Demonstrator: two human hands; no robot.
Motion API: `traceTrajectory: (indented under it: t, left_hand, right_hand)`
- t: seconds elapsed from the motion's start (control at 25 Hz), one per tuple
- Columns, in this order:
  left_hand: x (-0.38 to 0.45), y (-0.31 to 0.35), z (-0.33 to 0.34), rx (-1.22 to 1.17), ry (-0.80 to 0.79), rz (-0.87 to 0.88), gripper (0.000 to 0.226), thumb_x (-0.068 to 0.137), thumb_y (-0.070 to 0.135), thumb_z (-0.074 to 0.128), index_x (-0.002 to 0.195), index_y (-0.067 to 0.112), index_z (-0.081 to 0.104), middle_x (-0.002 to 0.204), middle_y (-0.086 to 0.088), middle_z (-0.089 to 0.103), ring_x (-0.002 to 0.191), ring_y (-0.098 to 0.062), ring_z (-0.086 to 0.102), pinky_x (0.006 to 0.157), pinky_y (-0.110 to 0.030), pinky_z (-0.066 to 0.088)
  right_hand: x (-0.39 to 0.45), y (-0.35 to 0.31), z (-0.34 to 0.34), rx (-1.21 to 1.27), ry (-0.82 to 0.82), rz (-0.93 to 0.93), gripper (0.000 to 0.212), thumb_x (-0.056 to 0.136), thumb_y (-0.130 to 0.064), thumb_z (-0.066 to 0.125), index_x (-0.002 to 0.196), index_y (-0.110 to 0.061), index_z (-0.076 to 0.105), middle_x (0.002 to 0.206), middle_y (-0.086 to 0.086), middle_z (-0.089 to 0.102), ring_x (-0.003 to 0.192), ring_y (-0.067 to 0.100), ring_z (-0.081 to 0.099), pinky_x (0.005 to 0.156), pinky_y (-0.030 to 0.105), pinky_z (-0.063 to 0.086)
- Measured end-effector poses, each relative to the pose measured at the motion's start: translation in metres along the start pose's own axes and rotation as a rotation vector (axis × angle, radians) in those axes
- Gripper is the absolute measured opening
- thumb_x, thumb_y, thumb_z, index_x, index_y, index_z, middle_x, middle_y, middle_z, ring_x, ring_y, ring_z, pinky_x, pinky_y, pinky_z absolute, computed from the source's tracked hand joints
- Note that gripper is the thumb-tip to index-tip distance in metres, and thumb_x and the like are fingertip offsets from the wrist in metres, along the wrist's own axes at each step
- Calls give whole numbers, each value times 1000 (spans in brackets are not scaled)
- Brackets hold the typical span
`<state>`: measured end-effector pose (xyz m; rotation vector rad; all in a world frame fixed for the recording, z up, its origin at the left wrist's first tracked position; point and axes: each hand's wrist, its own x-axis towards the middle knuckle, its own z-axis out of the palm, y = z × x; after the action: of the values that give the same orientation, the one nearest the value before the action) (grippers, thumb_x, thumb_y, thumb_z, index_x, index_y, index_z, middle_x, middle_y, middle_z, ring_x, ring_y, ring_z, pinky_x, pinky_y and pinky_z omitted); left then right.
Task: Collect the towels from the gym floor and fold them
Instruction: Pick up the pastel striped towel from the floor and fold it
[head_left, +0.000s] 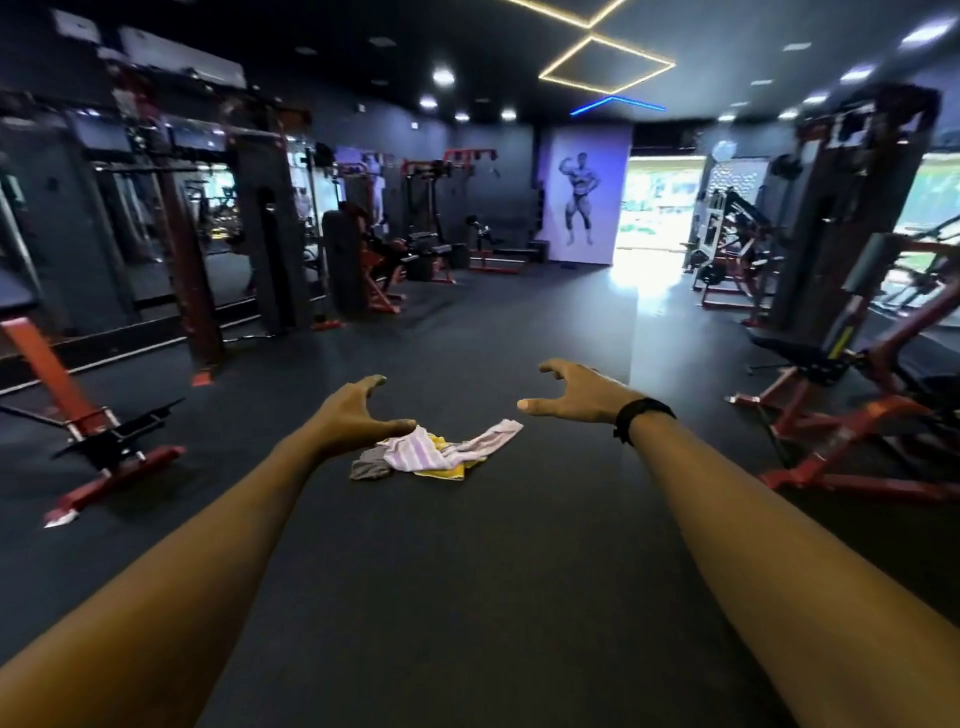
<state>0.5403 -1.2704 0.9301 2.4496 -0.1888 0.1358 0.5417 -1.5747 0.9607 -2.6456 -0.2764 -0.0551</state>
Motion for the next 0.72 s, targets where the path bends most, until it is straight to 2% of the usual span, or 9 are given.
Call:
traceTrajectory:
  t: [0.28, 0.72]
  left_hand:
    - [129, -15, -14, 7, 78, -112, 93, 73, 47, 76, 148, 18, 29, 149, -13, 35, 135, -28, 37, 108, -39, 34]
    - [333, -66, -10, 46, 97, -134, 96, 72, 51, 75, 149, 19, 27, 150, -14, 33, 136, -30, 35, 109, -43, 33]
  right_hand:
    - [167, 25, -23, 16, -43, -101, 83, 82, -54, 64, 146, -14, 31, 152, 8, 34, 137, 24, 36, 111, 40, 32]
    - [390, 55, -9, -9, -68, -162, 84, 81, -55, 65, 146, -15, 30, 152, 8, 33, 138, 26, 36, 111, 42, 34]
